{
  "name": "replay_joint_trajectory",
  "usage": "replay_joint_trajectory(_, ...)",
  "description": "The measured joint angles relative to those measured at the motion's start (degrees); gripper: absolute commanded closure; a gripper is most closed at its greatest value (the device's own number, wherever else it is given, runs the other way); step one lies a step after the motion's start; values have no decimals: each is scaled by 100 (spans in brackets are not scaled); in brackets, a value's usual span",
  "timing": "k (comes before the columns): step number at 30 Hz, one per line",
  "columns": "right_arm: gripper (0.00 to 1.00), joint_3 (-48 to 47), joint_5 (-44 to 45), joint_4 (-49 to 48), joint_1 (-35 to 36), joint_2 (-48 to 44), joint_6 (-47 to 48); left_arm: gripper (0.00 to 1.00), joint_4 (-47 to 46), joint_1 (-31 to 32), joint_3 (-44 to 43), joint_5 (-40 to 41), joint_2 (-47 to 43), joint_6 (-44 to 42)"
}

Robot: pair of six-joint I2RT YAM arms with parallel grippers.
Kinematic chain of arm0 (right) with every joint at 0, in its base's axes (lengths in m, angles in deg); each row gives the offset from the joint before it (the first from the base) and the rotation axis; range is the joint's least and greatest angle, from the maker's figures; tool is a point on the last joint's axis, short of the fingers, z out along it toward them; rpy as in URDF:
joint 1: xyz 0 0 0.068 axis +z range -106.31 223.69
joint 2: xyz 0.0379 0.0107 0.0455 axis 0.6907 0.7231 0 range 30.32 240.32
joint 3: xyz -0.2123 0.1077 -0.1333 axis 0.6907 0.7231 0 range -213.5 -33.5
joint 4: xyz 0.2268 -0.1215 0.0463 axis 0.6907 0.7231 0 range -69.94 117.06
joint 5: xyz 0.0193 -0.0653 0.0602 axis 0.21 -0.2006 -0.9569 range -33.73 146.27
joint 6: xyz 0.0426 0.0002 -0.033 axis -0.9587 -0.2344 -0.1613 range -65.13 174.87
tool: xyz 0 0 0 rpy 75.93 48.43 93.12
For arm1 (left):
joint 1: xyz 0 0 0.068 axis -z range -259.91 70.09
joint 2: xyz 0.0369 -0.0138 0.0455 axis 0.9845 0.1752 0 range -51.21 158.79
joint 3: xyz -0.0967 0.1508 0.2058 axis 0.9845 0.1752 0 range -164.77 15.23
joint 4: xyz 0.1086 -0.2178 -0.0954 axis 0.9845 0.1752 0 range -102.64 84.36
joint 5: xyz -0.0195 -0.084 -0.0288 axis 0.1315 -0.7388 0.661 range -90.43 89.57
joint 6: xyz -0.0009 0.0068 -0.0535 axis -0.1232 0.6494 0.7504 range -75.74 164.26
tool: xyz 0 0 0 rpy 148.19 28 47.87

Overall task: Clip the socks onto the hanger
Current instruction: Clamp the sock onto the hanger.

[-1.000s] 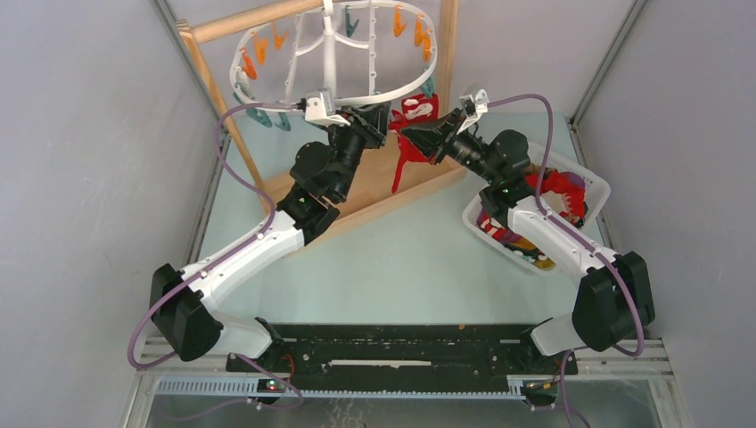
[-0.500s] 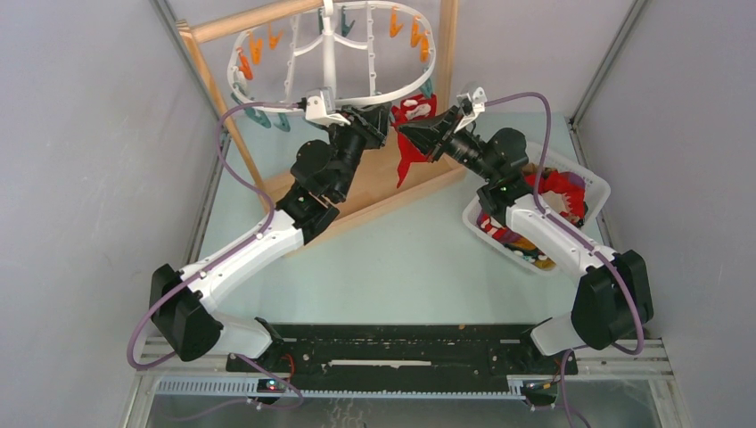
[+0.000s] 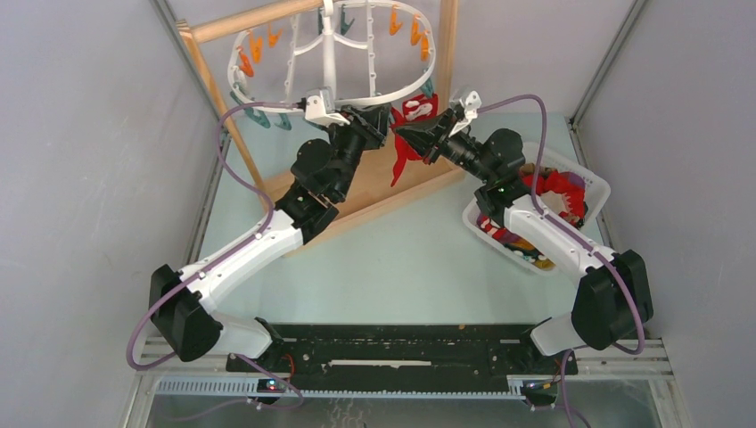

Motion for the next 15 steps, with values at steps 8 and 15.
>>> replay_joint_trajectory(8,100,-46,11,4,24,0,431,89,223,-4,-79,26,-28,52)
replay_joint_trajectory(15,100,-83,-28,9,61,0,588,89,304,-4,-131,44,-35,101)
